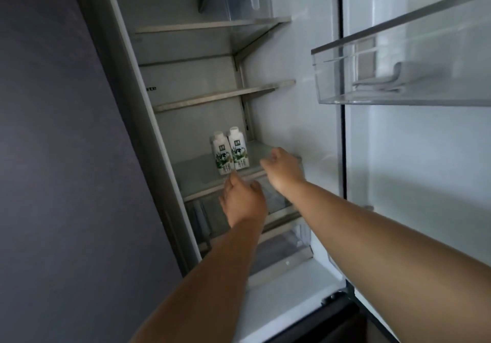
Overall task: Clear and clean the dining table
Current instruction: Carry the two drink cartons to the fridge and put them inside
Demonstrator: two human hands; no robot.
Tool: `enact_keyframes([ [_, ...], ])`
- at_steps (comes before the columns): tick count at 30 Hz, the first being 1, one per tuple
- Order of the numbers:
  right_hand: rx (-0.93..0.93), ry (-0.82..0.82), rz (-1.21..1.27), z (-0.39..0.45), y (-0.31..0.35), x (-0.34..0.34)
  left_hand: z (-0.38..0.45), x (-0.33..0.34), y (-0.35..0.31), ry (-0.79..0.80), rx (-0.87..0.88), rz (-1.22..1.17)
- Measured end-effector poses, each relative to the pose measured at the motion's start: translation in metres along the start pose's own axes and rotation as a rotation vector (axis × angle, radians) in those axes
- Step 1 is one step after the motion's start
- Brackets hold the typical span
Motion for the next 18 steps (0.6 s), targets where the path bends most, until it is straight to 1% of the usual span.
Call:
enact_keyframes([
  [3,0.021,0.02,0.017,-0.033,-0.006,-0.008,-0.024,0.002,0.001,0.072,-0.113,-0.125],
  [5,0.041,0.045,0.017,-0.052,-0.015,-0.01,-0.041,0.004,-0.003,0.133,-0.158,-0.148],
  [8,0.053,0.029,0.028,-0.076,-0.026,-0.02,-0.064,0.004,-0.014,0.176,-0.181,-0.23],
  [10,0.056,0.025,0.008,-0.086,-0.03,-0.023,-0.075,0.007,-0.019,0.194,-0.166,-0.261],
  [13,0.049,0.019,-0.036,-0.104,-0.039,-0.032,-0.097,0.017,-0.019,0.191,-0.179,-0.308],
  [18,0.03,0.013,-0.078,-0.136,-0.058,-0.051,-0.133,0.045,-0.012,0.228,-0.229,-0.286],
])
Point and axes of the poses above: each hand's wrist, its own z-axis towards the middle knuckle, its own x-axis out of the palm, y = z × x, the point moved 8 cm from there along z, towards the middle knuckle, and after that the axes turned 15 degrees about -z, right-handed, at the moved point
